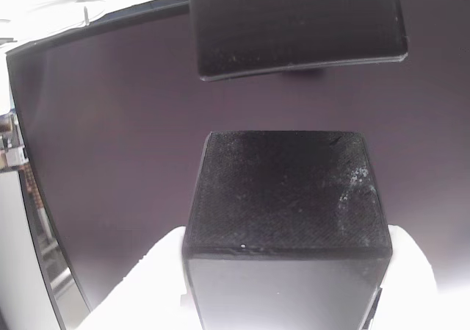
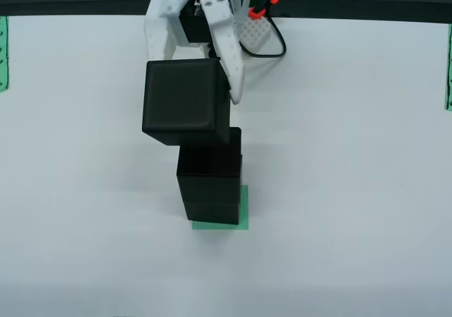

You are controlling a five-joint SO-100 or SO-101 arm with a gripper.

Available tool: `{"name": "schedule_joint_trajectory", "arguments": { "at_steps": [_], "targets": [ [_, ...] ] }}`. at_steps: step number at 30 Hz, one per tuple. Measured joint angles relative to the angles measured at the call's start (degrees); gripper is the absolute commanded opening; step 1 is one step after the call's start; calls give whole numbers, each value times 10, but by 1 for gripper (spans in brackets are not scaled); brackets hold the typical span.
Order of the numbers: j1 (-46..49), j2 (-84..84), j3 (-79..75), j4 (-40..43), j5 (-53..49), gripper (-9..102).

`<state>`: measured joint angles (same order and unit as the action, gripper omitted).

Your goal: Stack 3 Blocks on the chosen place.

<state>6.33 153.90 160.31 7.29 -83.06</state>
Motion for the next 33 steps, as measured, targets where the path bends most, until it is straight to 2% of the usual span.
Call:
{"name": "schedule_joint_trajectory", "arguments": {
  "at_steps": [7, 15, 23, 33],
  "targets": [
    [1, -22, 53, -127, -30, 19],
    [1, -57, 98, -226, -54, 19],
    [1, -77, 140, -300, -70, 19],
    [1, -112, 155, -350, -72, 19]
  ]
}}
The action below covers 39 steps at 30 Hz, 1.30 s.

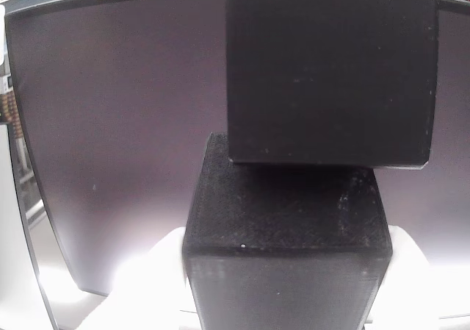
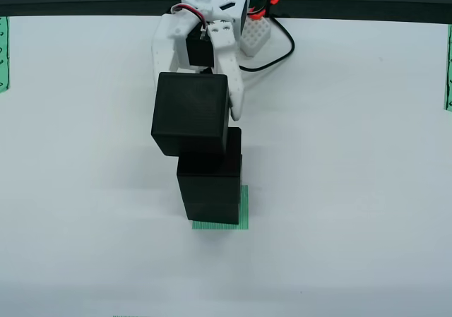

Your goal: Stack 3 Blocks on the chosen place.

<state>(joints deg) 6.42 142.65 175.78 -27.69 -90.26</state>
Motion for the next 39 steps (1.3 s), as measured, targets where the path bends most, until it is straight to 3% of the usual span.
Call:
{"name": "schedule_joint_trajectory", "arguments": {
  "at_steps": [19, 39],
  "targets": [
    [-11, -72, -4, -77, -5, 20],
    [-17, -81, -10, -97, -7, 34]
  ]
}}
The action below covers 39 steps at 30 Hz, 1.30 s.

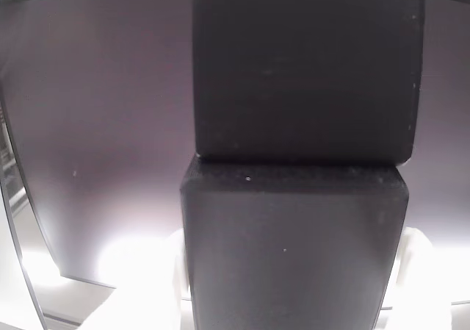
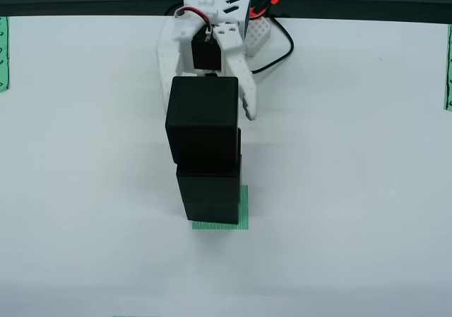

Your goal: Stack 3 Blocks on the chosen place.

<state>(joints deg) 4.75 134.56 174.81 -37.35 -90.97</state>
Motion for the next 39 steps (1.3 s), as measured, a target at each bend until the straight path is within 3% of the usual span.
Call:
{"name": "schedule_joint_trajectory", "arguments": {
  "at_steps": [15, 24, 28, 32, 39],
  "targets": [
    [0, -5, -29, -11, -4, 34],
    [4, 100, -54, 16, -4, 33],
    [3, 197, -54, 69, -4, 27],
    [-20, 311, -40, 112, -3, 11],
    [-50, 453, 38, 50, 109, 0]
  ]
}}
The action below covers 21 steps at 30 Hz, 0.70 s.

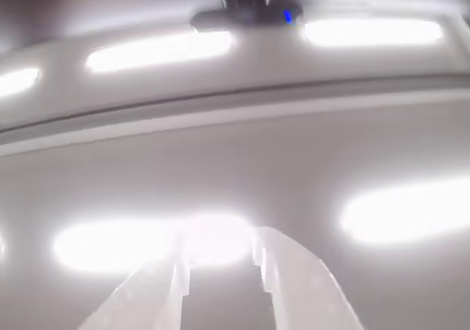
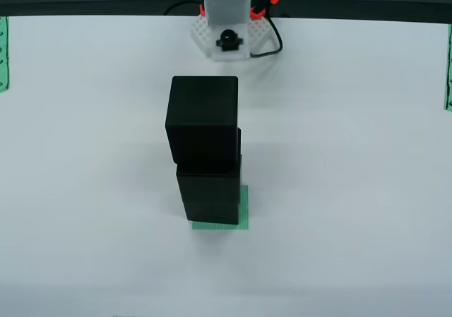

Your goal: Stack 3 Blocks on the chosen place.

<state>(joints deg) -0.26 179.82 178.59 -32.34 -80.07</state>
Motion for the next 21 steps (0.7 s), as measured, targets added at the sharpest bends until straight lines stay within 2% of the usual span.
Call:
{"name": "schedule_joint_trajectory", "arguments": {
  "at_steps": [4, 8, 14, 21],
  "targets": [
    [6, 28, 1, 4, 119, 0],
    [6, 72, 1, 59, 258, 0],
    [-7, 133, 0, 215, 475, 0],
    [-22, 158, 0, 457, 694, 0]
  ]
}}
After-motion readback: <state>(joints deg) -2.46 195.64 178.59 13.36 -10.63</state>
